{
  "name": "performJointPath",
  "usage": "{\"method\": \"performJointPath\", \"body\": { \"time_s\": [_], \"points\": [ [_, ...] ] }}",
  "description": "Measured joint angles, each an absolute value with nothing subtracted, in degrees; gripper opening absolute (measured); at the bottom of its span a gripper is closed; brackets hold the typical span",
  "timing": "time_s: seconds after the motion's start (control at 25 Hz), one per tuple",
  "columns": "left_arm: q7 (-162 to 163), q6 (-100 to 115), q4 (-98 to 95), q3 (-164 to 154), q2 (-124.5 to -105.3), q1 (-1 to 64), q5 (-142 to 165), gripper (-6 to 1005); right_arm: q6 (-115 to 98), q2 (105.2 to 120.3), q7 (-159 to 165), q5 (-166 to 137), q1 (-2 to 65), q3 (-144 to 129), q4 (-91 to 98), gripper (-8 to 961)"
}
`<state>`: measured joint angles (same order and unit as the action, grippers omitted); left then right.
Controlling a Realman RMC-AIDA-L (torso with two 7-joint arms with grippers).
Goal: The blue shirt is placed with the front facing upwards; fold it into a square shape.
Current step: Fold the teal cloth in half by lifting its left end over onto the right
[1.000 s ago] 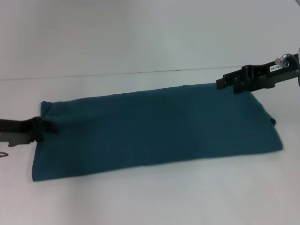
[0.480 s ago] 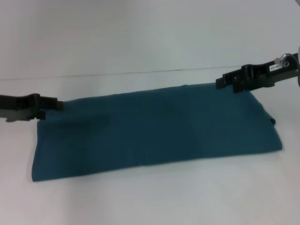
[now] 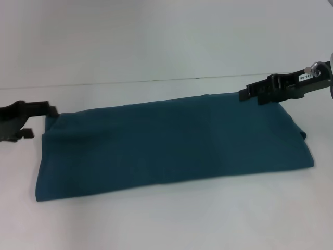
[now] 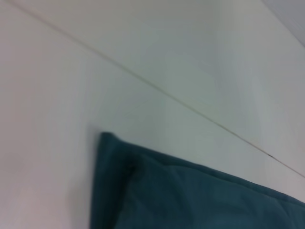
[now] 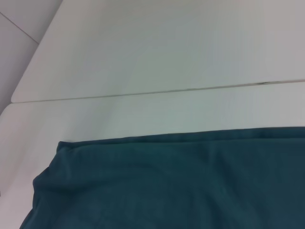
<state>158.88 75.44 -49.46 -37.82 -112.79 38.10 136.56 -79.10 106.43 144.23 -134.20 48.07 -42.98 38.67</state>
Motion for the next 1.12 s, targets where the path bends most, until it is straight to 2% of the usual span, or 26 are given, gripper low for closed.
{"method": "performJointPath", "body": {
  "time_s": [0.16, 0.32, 0.56, 0.92, 1.12],
  "points": [
    [160.76, 76.10, -47.69, -38.29, -111.33, 37.75, 137.57, 928, -79.16, 106.34, 144.22, -134.27, 48.09, -43.11, 38.68, 742],
    [156.53, 77.05, -47.05, -39.60, -110.72, 38.94, 140.51, 951, -79.34, 106.15, 144.20, -134.48, 48.45, -43.43, 38.67, 742],
    [150.52, 75.70, -47.07, -40.70, -110.98, 40.28, 143.54, 949, -79.50, 106.05, 143.91, -134.54, 48.39, -43.50, 39.27, 742],
    [158.51, 69.32, -42.92, -37.35, -112.26, 40.45, 142.38, 949, -79.48, 105.99, 143.86, -134.56, 48.10, -43.30, 39.29, 742],
    [150.43, 70.33, -42.23, -39.37, -112.08, 40.56, 140.16, 949, -79.48, 105.99, 142.98, -134.58, 48.08, -43.52, 39.29, 742]
  ]
}}
